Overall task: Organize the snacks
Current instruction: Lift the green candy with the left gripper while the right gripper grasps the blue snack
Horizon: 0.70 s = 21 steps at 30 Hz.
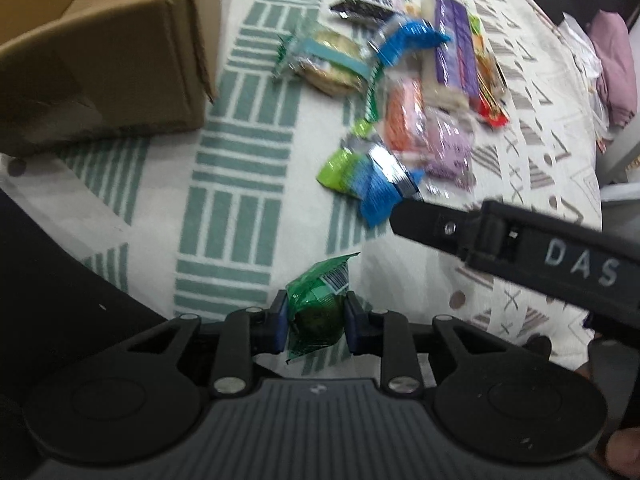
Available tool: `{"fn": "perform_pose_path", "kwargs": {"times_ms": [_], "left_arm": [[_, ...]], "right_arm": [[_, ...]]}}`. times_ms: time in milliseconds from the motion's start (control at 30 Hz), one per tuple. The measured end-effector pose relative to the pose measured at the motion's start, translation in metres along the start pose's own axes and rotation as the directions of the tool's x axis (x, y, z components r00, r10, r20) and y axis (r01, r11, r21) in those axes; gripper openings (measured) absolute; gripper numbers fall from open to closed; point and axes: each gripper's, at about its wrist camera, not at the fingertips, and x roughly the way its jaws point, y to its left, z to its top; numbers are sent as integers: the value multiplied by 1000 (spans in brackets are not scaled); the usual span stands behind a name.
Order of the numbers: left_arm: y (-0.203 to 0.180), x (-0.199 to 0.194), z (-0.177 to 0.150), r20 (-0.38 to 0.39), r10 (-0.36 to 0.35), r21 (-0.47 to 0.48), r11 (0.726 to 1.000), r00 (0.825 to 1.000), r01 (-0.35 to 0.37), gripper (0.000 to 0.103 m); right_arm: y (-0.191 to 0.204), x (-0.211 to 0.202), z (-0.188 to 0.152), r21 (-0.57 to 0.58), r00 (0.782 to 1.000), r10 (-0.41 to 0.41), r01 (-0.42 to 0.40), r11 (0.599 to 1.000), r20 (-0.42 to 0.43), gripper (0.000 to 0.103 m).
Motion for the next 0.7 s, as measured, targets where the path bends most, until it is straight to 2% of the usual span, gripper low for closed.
{"fn": "perform_pose_path", "kwargs": {"times_ms": [233,567,667,700], "left_arm": [[14,-11,17,63,20,-53,998,998,-17,26],[29,-24,29,108,55,-86,995,993,-46,26],[31,-26,31,118,61,-92,995,991,-50,26],[31,-27,32,121,62,-93,994,991,-51,26]], "right_arm": [[6,8,5,-20,1000,-24,24,1000,9,62],[18,22,15,-34,1000,-20,20,999,7,62],[21,30,17,-38,1000,-23,23,999,2,56],[21,34,18,-37,1000,-23,22,999,-5,46]]}}
